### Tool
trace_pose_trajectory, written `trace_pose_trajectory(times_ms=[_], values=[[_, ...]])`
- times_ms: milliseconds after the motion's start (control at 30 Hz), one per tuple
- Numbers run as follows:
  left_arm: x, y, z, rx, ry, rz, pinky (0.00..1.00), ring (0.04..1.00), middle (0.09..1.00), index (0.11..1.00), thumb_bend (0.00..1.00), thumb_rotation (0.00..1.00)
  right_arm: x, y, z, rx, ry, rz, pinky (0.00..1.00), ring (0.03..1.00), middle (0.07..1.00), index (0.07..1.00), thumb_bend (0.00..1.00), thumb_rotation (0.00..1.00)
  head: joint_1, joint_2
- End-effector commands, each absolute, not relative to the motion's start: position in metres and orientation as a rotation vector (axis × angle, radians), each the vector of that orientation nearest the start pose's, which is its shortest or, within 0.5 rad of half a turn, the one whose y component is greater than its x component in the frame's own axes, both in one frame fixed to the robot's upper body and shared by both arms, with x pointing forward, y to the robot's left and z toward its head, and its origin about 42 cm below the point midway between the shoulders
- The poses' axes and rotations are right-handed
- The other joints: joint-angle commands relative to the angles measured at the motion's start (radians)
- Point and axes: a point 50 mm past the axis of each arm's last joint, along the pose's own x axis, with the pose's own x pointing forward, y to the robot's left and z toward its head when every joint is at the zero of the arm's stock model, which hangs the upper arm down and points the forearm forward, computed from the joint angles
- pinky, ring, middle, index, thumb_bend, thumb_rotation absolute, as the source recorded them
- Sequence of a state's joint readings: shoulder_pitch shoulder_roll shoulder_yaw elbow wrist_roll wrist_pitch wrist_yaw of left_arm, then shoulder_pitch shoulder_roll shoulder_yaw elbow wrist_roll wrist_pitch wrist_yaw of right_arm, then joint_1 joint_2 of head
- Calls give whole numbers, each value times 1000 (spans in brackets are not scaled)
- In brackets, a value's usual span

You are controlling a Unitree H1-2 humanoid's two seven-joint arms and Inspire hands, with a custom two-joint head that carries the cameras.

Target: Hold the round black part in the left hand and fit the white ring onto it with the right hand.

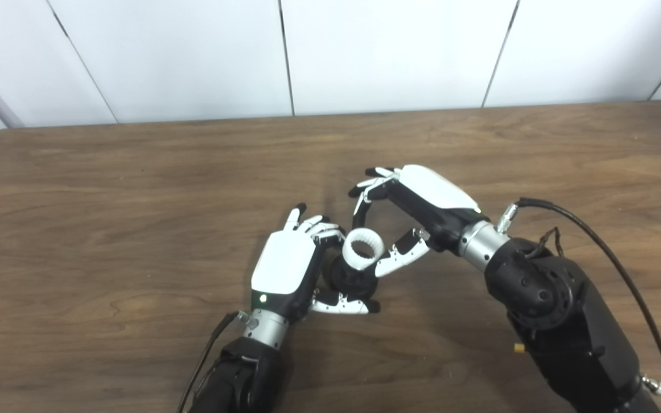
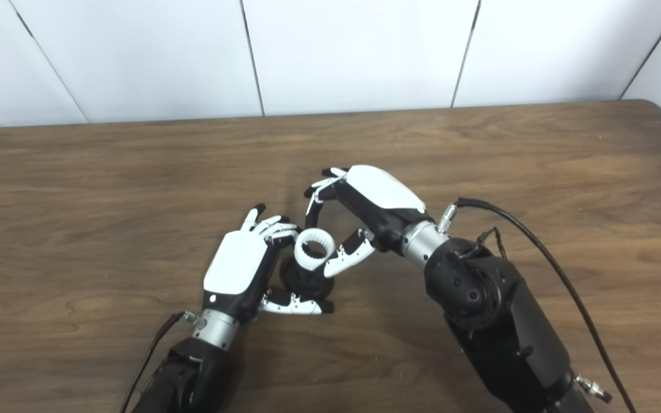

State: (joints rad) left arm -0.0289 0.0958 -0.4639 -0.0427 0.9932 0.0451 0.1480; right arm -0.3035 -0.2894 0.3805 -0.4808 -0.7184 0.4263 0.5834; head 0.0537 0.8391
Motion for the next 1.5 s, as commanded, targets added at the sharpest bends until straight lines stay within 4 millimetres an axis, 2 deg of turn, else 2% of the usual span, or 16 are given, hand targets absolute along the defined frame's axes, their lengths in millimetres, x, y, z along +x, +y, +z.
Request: trace_pose_trajectory(times_ms=[0,667,1467], values=[[255,114,90,1049,-268,-281,1000,853,747,483,525,56,312,-158,264,-1046,-273,537,1000,961,821,483,523,131,0,7],[257,113,94,1049,-277,-276,1000,850,742,483,525,56,314,-156,254,-1034,-251,555,990,966,821,483,523,131,-14,23],[257,112,96,1055,-283,-273,1000,850,741,483,525,57,311,-152,244,-1033,-209,583,999,969,829,484,523,131,-23,23]])
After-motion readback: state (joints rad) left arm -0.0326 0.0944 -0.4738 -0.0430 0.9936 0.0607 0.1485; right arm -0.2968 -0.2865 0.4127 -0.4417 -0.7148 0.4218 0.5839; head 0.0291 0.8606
